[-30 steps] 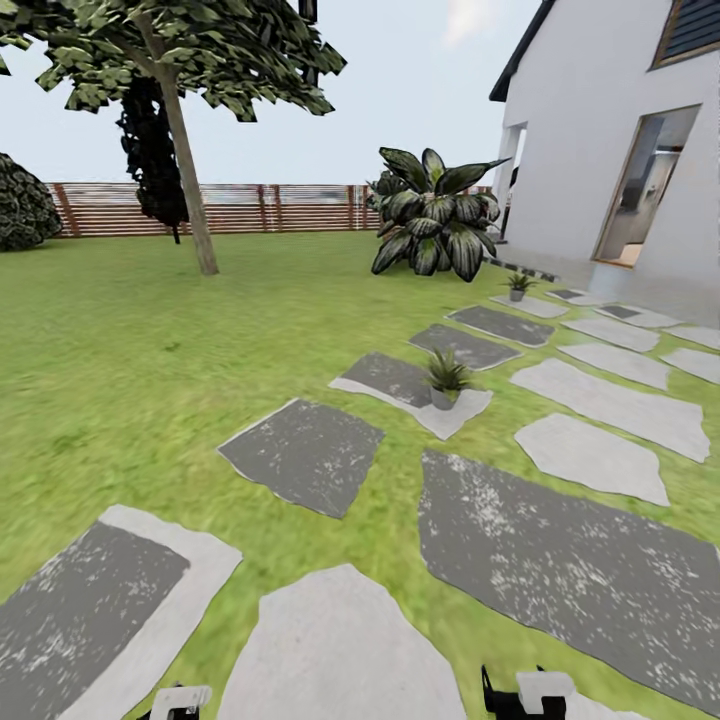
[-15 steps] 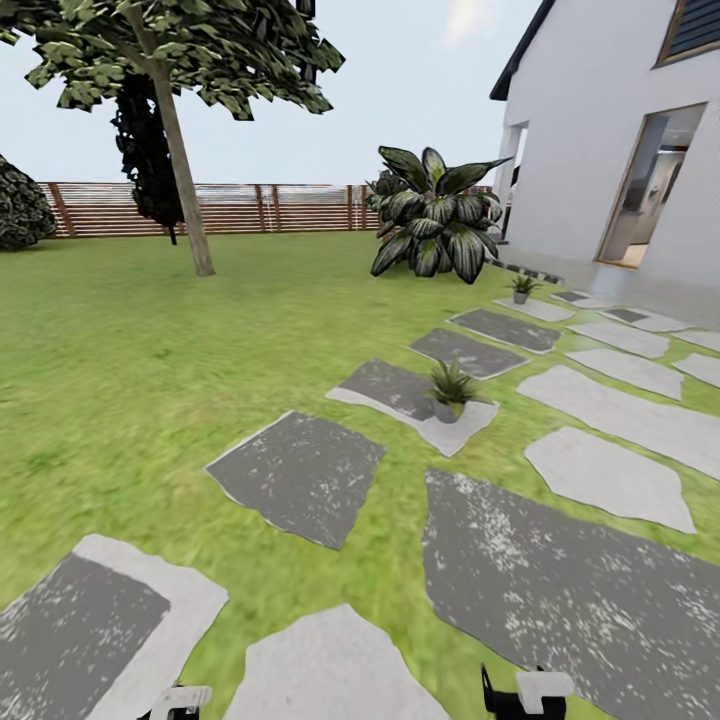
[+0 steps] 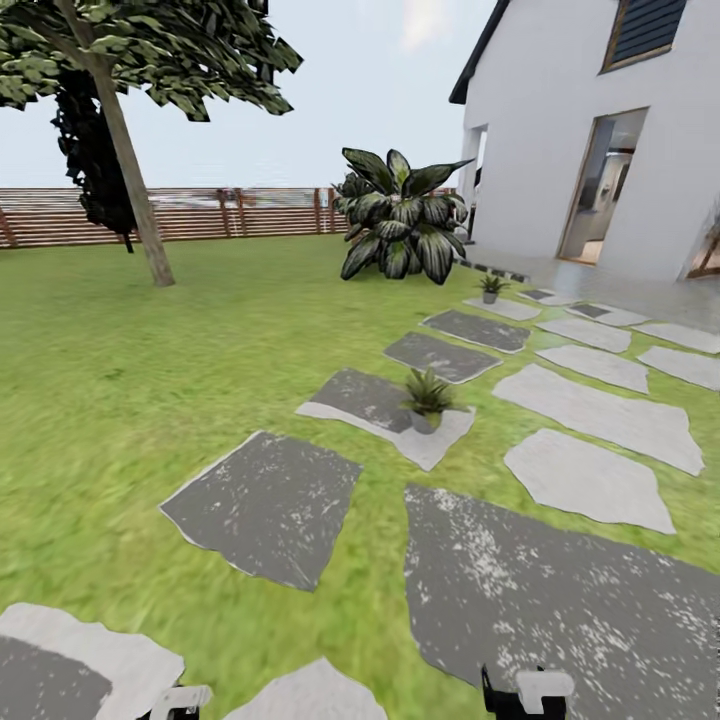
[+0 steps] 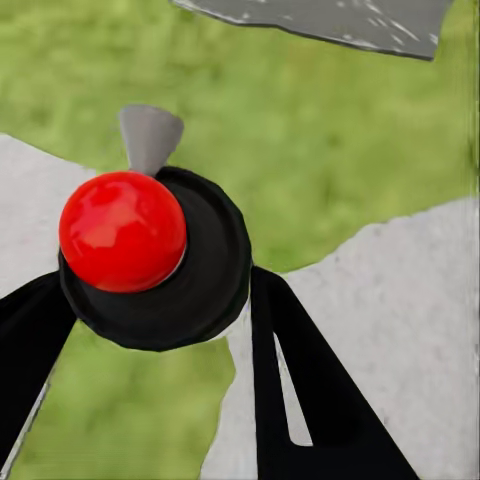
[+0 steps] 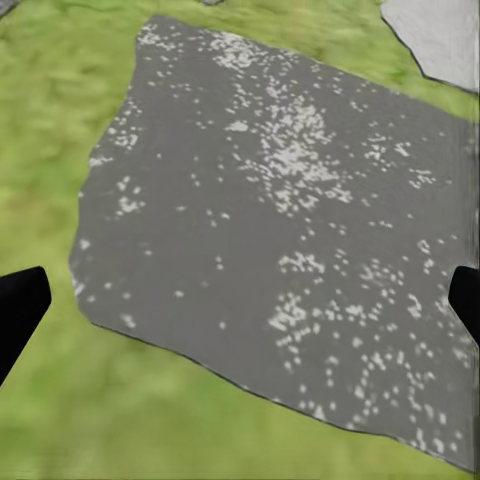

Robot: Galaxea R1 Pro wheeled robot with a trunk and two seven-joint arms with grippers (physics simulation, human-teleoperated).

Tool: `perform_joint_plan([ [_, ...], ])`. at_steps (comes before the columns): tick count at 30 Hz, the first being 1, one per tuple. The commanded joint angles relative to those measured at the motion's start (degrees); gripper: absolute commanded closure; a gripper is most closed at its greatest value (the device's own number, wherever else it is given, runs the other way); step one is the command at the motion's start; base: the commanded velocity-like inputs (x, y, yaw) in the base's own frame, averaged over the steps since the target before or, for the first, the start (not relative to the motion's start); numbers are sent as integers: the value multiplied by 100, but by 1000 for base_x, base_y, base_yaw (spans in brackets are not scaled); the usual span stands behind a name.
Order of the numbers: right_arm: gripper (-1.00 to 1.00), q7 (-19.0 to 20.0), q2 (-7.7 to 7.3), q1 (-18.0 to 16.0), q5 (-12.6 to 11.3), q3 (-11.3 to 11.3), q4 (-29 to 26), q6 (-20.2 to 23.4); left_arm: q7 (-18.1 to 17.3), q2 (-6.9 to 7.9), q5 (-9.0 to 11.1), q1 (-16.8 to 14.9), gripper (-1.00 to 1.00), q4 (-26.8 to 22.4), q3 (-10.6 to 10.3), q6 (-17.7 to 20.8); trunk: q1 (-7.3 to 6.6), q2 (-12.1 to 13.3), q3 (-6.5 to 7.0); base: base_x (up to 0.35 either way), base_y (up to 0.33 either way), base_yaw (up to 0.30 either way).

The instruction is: Pick up the pesticide atomizer in the garden and spray insectifuge to fully cover both potted plants in the garden.

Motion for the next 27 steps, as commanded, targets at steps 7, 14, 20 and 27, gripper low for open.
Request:
perform_joint_plan([
  [7, -100, -39, 1, -5, 51, 1, 6, -9, -32, -2, -58, -3, 100, 2, 48, -17, 3, 0, -5, 340, 0, -244],
  [14, -100, -39, 1, -5, 56, 1, 6, -9, -31, -2, -58, -3, 100, 2, 50, -16, 3, 0, -5, 340, 0, -182],
  [20, -100, -39, 1, -5, 56, 1, 6, -9, -32, -2, -58, -3, 100, 2, 50, -14, 3, 0, -5, 340, 0, -9],
  [27, -100, -39, 1, -5, 59, 1, 6, -9, -31, -2, -58, -3, 100, 2, 49, -14, 3, 0, -5, 340, 0, -143],
])
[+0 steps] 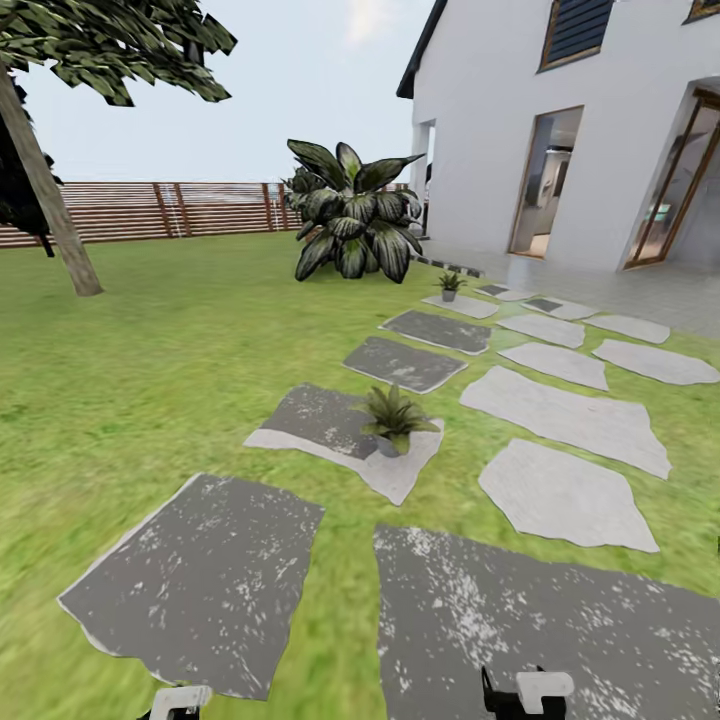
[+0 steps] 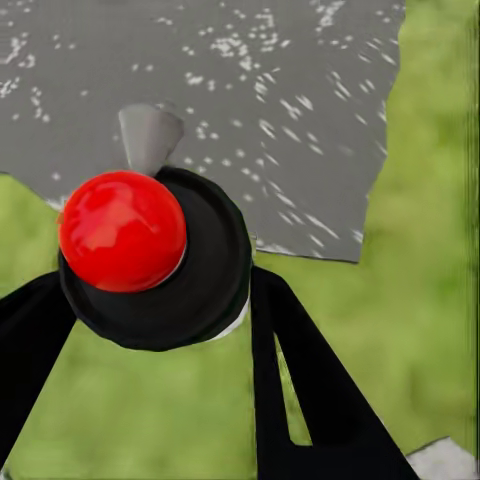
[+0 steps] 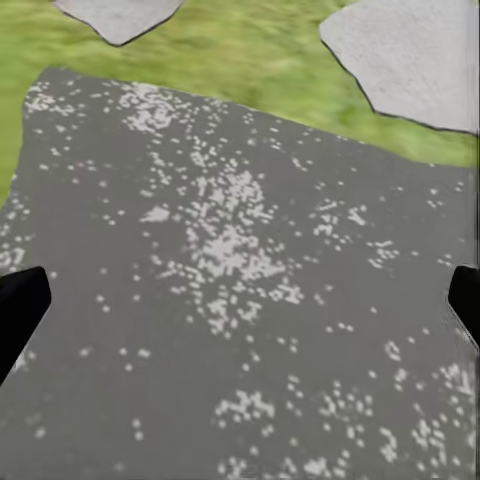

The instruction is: Pick up the pesticide atomizer in the garden and spray insectifuge to fully cover both potted plants in the garden.

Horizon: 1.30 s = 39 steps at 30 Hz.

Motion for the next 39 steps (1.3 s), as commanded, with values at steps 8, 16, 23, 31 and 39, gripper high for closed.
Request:
perform_joint_plan([
  [8, -100, -40, 1, -5, 53, 1, 6, -9, -30, -2, -58, -3, 100, 2, 51, -22, 3, -2, -5, 340, 0, -262],
  [16, -100, -40, 1, -5, 49, 1, 6, -14, -30, -2, -58, -3, 100, 2, 51, -21, 3, -2, -5, 340, 0, -101],
  [23, -100, -40, 1, -5, 53, 1, 6, -12, -30, -2, -58, -3, 100, 2, 49, -22, 3, -2, -5, 340, 0, -2],
  [31, -100, -41, 9, -5, 45, 2, -9, -17, -30, 6, -58, -3, 100, -6, 51, -20, 3, -2, -5, 340, 0, 0],
  [39, -100, -40, 9, -5, 45, 1, 4, -18, -24, 31, -58, -3, 100, -7, 51, -20, 3, -2, -5, 340, 0, -76],
])
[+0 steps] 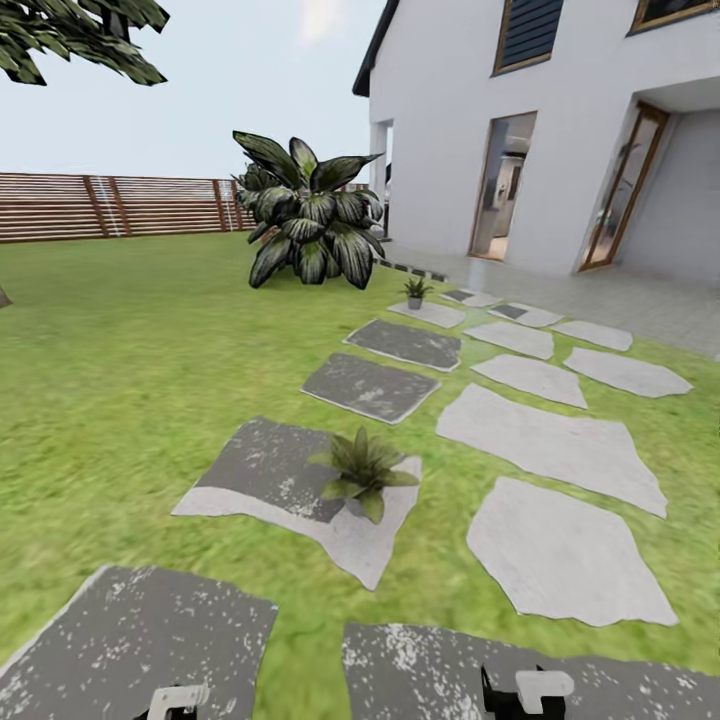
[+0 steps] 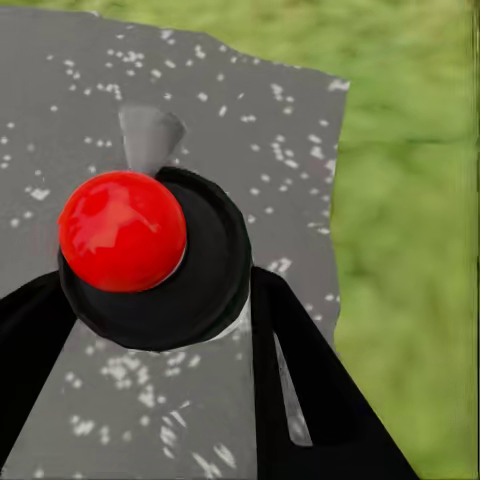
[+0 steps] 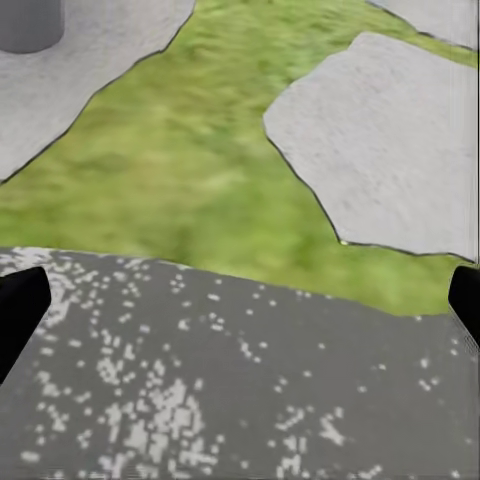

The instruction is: Pick up the pesticide atomizer in the garden and spray insectifuge to fully cover both potted plants in the garden.

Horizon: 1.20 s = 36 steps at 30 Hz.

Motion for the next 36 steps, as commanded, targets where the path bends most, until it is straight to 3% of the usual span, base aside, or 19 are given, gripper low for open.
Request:
perform_joint_plan([
  [1, -100, -40, 0, -4, 50, 0, 3, -9, -30, -2, -57, -2, 100, 1, 50, -20, 1, -3, -5, 340, 0, -225],
  [12, -100, -40, 0, -4, 50, 0, 7, -2, -35, 13, -57, -2, 100, 1, 50, -24, 1, -3, -5, 340, 0, -246],
  [20, -100, -9, 0, -4, 62, 28, 3, 6, -54, 10, -69, -2, 100, -63, 31, -29, 1, -3, -5, 236, 0, -31],
  [24, -100, -4, -8, -4, 203, 262, -37, 16, -128, 32, -129, -41, 100, -108, -36, -15, 1, -3, -5, 12, 0, 0],
  [27, -100, 67, -11, -24, 667, 334, -49, 17, -570, 75, -363, -67, 100, -119, -44, -12, 1, -3, -5, 2, 0, 0],
  [28, -100, 139, -13, -49, 950, 342, -51, 17, -790, 115, -511, -67, 100, -125, -45, -12, 1, -3, -5, 0, 0, 0],
  [29, -100, 328, -16, -122, 1440, 347, -52, 22, -1128, 208, -773, -74, 100, -150, -43, -12, 1, -3, -5, 0, 0, 0],
  [30, -100, 416, -16, -158, 1608, 348, -53, 22, -1236, 239, -867, -77, 100, -164, -42, -12, 1, -3, -5, 0, 0, 0],
  [31, -100, 1427, -18, -545, 2620, 344, -54, 33, -2036, 424, -1550, -95, 100, -360, -39, -11, 1, -3, -5, 0, 0, 0],
  [33, -100, 2081, -18, -761, 2810, 343, -54, 34, -2481, 454, -1909, -97, 100, -498, -39, -11, 1, -3, -5, 0, 0, 0],
  [34, -100, 2233, -18, -810, 2836, 343, -56, 34, -2581, 458, -1998, -98, 100, -534, -38, -11, 1, -3, -5, 0, 0, 0],
  [36, -100, 2787, -16, -996, 2898, 343, -60, 35, -2917, 464, -2357, -100, 100, -677, -38, -11, 1, -3, -5, 0, 0, 0],
])
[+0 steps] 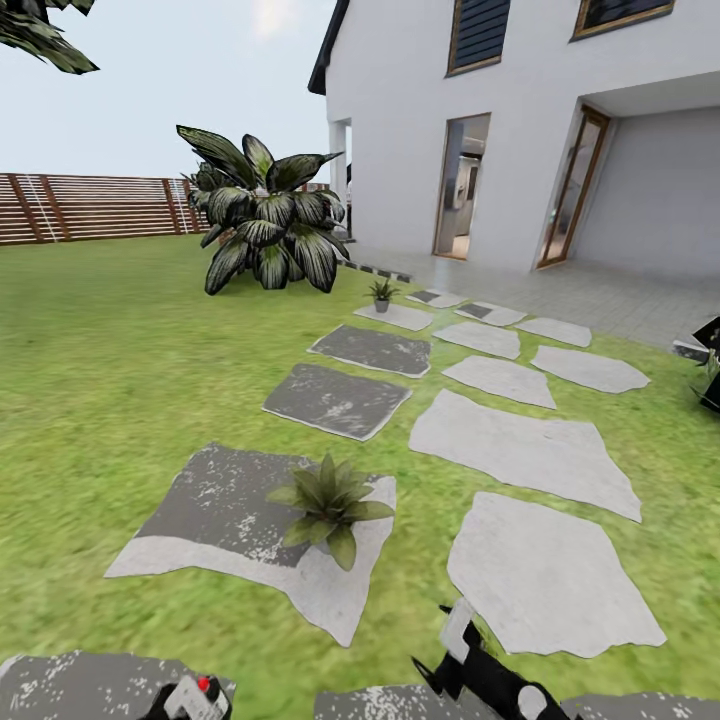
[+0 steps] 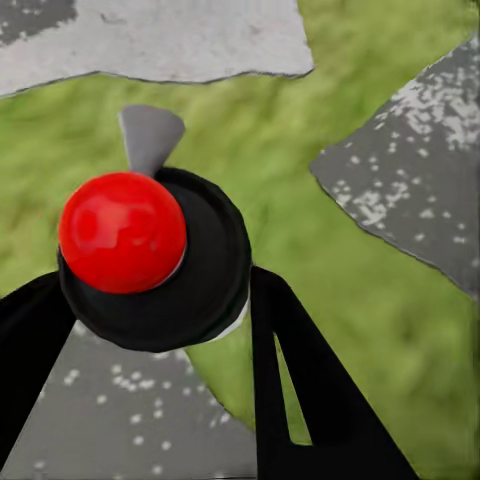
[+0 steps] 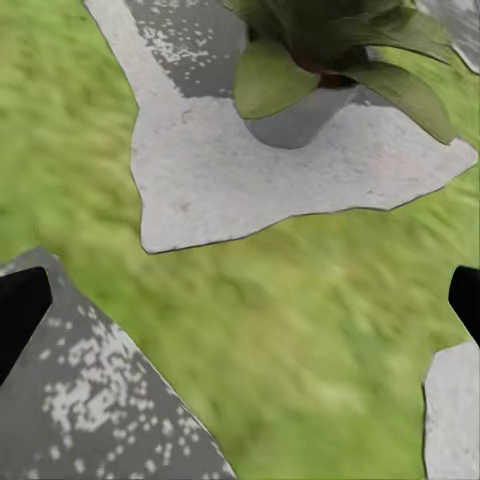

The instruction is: Pick up the pesticide atomizer in the garden and spray insectifuge to fully cover both potted plants in the garden.

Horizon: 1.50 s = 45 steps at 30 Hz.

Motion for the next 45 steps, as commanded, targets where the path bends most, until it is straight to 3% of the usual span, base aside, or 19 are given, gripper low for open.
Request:
perform_joint_plan([
  [1, -100, 234, -1, -90, 44, 14, -3, -16, -164, -4, -249, -6, 100, -75, 50, -30, -1, -2, -6, 0, 0, 0],
  [3, -100, 612, 3, -239, 60, 14, -4, -16, -386, -4, -605, -13, 100, -214, 52, -25, -1, -2, -6, 0, 0, 0],
  [4, -100, 924, 15, -352, 67, 15, -2, -12, -606, -3, -898, -17, 100, -355, 56, -16, -1, -2, -6, 0, 0, 0],
  [6, -100, 1255, 45, -450, 72, 20, -4, -9, -925, -3, -1077, -19, 100, -564, 58, -1, -1, -2, -6, 0, 0, 0],
  [11, -100, 1271, -94, -499, 82, 44, -79, -22, -880, 90, -1040, -186, 100, -724, 80, 15, -1, -2, -5, 0, 0, 0],
  [15, -100, 1266, -11, -512, 63, 20, -6, 31, -902, 78, -1038, -317, 100, -751, 58, 53, -1, -2, -5, 0, 0, 0],
  [27, -100, 1279, -49, -517, 71, 40, 32, 159, -984, 54, -1040, -402, 100, -776, 5, 229, -1, -2, -5, 0, 0, 0],
  [35, -100, 1432, -50, -517, 80, 57, 15, 163, -1246, 55, -1122, -422, 100, -870, -34, 483, -1, -2, -5, 0, 0, 0],
  [39, -100, 1560, -43, -526, 87, 64, -50, 253, -1375, 11, -1256, -424, 100, -998, -93, 584, -1, -2, -5, 0, 0, 0],
  [40, -100, 1990, -42, -529, 88, 65, -95, 298, -2299, -13, -1571, -424, 100, -1203, -164, 726, -1, -2, -5, 0, 0, 0],
  [42, -100, 2120, -37, -532, 89, 70, -214, 341, -2331, -55, -1809, -427, 100, -1285, -296, 906, -1, -2, -5, 0, 0, 0],
  [45, -100, 2422, -28, -538, 89, 74, -391, 391, -2351, -130, -1965, -454, 100, -1359, -400, 1038, -1, -2, -5, 0, 0, 0],
])
